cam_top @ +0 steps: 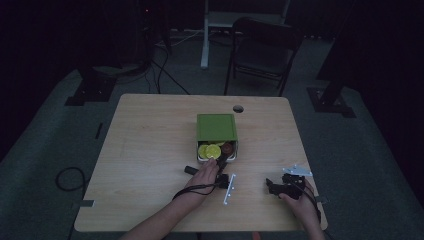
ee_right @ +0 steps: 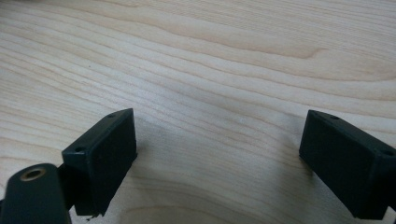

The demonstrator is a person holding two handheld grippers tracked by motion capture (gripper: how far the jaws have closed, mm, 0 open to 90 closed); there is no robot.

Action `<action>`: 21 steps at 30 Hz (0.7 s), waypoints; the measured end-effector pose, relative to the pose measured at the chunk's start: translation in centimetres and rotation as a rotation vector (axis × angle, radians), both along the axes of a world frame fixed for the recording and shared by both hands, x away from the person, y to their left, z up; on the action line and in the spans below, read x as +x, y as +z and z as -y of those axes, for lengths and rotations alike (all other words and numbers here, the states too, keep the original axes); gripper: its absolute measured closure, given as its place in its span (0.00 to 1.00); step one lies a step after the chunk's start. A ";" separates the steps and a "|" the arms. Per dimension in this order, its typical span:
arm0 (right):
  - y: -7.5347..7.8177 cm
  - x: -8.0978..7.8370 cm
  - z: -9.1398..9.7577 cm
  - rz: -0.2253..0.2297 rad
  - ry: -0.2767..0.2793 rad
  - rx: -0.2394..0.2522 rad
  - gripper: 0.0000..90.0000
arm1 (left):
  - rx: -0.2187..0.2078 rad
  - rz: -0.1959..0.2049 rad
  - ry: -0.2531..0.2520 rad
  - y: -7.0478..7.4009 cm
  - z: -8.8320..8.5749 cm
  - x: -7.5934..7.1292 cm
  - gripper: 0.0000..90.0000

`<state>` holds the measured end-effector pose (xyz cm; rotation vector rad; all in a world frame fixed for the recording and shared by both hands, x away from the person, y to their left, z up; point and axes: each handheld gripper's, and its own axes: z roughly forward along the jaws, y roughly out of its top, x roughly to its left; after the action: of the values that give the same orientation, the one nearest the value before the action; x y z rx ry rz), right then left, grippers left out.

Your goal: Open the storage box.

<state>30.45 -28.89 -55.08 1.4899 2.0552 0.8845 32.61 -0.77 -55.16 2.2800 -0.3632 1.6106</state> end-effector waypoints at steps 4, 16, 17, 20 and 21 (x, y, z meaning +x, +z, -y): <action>0.0 0.0 0.0 0.000 0.000 0.000 0.12 | 0.004 -0.020 0.007 0.3 0.1 0.0 0.80; 0.0 0.0 0.0 0.000 0.000 0.000 0.12 | 0.008 -0.057 0.023 0.7 0.3 -0.6 0.81; 0.0 0.0 0.0 0.000 0.000 0.000 0.12 | 0.008 -0.058 0.023 0.7 0.3 -0.7 0.81; 0.0 0.0 0.0 0.000 0.000 0.000 0.12 | 0.010 -0.061 0.022 0.7 0.3 -0.8 0.81; 0.0 0.0 0.0 0.000 0.000 0.000 0.12 | 0.012 -0.068 0.025 0.8 0.3 -0.9 0.81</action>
<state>30.45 -28.89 -55.08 1.4899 2.0555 0.8838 31.70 -1.06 -54.33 2.3507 -0.3298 1.5423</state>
